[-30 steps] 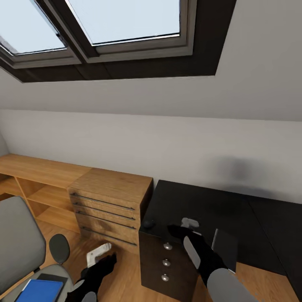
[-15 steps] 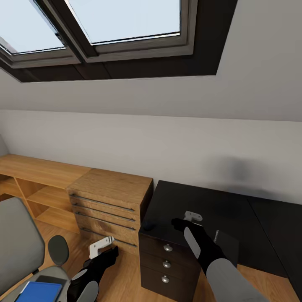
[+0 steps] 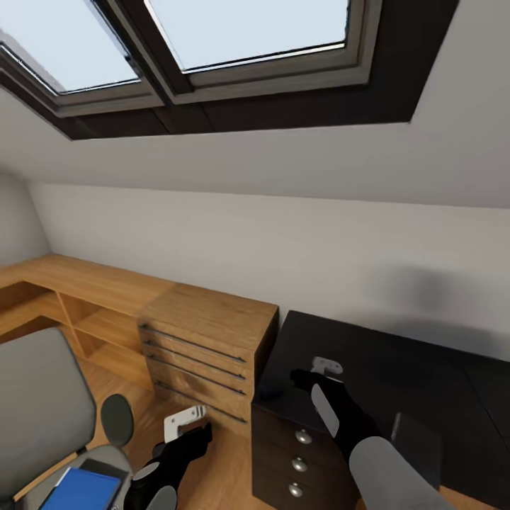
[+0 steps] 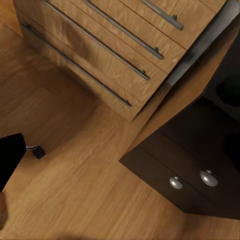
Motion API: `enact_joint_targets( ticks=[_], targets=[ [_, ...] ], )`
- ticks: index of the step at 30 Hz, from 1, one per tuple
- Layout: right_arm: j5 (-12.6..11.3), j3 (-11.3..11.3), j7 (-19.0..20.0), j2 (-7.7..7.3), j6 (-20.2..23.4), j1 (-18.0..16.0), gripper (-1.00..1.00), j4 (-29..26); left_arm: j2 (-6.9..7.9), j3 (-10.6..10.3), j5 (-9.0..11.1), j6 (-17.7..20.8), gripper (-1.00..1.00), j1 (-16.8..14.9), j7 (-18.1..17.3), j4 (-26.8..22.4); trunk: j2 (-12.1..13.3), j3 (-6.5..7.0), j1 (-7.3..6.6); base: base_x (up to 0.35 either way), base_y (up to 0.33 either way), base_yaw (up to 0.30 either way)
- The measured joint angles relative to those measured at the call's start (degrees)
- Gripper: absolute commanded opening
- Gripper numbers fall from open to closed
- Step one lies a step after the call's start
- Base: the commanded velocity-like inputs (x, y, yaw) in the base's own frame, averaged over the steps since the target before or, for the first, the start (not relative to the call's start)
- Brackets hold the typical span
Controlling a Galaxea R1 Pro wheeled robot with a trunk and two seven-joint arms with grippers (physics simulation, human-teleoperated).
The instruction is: In the bedroom, organize the workspace by keeping the computer under the desk, ensuring the monitor is on the desk, placing the keyboard on the desk next to the monitor, placing the mouse on the desk next to the keyboard, moving the folder from the swivel chair onto the desk next to the mouse, stacking the notebook on top of the folder with the pen on top of the notebook, and positioning the swivel chair next to the desk.
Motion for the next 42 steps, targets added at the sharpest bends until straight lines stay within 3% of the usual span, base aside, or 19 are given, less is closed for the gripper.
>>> enact_joint_targets(
  ticks=[12, 16, 20, 26, 28, 33, 37, 42],
  targets=[
    [0.16, 0.10, 0.14, -0.75, -0.11, 0.01, 1.00, 0.13, -0.08, -0.31, -0.11, 0.01, 1.00, 0.00, -0.10, 0.01, 0.00, -0.33, -0.02, 0.138, 0.000, 0.257],
    [1.69, 0.15, 0.20, -0.79, -0.10, 0.01, 1.00, 0.18, -0.09, -0.34, -0.04, 0.06, 1.00, -0.01, -0.15, 0.02, -0.01, -0.45, 0.00, 0.059, 0.000, 0.162],
    [5.67, 0.16, 0.50, -0.80, -0.07, 0.02, 1.00, 0.95, -0.09, -0.36, 0.04, 0.09, 1.00, -0.02, -0.19, 0.03, 0.00, -0.48, 0.00, 0.010, 0.000, 0.029],
    [8.56, 0.79, 0.60, -0.76, -0.07, 0.02, 1.00, 1.54, -0.17, -0.48, 0.07, 0.10, 1.00, -0.02, -0.26, -0.03, 0.00, -0.48, 0.00, 0.001, 0.000, 0.002],
    [10.58, 2.67, 0.66, -0.70, -0.74, 0.03, 1.00, 3.23, -0.13, -0.53, 0.14, 0.10, 1.00, -0.02, -0.33, -0.72, 0.00, -0.48, 0.00, 0.000, 0.000, 0.000],
    [11.33, 4.33, 0.61, -0.54, -3.20, 0.02, 1.00, 3.88, 0.07, -0.55, 0.63, 0.18, 1.00, -0.10, -0.39, -4.53, 0.00, -0.48, 0.00, 0.000, 0.000, 0.000],
    [11.37, 4.42, 0.84, -0.57, -3.38, 0.02, 1.00, 3.95, 0.09, -0.44, 0.73, 0.15, 1.00, -0.10, -0.36, -5.07, 0.00, -0.48, 0.00, 0.000, 0.000, 0.000],
    [11.38, 4.37, 1.97, -0.66, -3.44, 0.02, 1.00, 3.97, 0.05, -0.29, 0.76, 0.10, 1.00, -0.11, -0.26, -5.25, -1.99, -1.38, 1.09, 0.000, 0.000, 0.000]
  ],
)
